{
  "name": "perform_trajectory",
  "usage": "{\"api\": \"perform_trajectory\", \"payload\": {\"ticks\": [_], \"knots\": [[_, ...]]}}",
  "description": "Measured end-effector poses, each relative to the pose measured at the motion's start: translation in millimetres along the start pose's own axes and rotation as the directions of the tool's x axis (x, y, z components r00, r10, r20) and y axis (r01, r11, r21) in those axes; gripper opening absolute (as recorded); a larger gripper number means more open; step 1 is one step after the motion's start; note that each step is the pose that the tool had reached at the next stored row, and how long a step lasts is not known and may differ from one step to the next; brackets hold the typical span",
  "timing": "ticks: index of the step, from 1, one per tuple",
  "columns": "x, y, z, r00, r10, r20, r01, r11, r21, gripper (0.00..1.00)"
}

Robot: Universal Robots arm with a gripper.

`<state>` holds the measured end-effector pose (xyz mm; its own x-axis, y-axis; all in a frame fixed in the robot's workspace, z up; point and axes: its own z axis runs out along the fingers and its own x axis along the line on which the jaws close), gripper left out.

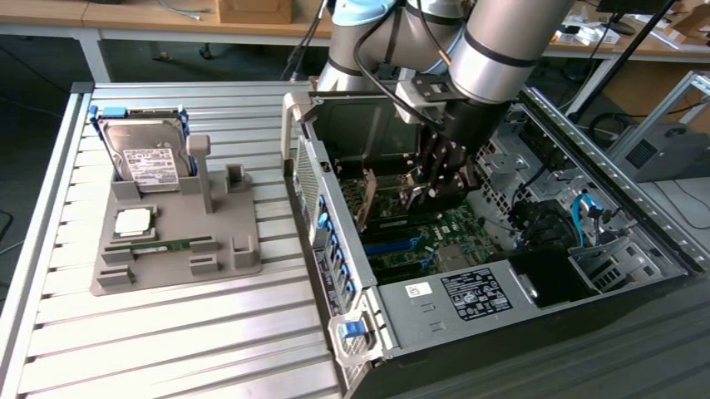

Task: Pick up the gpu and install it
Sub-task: 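Insert the gpu into the slot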

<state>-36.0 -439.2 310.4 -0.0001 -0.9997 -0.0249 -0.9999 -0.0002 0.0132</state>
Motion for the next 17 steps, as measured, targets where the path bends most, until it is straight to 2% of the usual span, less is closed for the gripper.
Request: {"api": "perform_trajectory", "payload": {"ticks": [17], "knots": [[1.8, 0.0, 3.0, 1.0000, 0.000, 0.0001, 0.000, 1.0000, 0.0001, 0.27]]}}
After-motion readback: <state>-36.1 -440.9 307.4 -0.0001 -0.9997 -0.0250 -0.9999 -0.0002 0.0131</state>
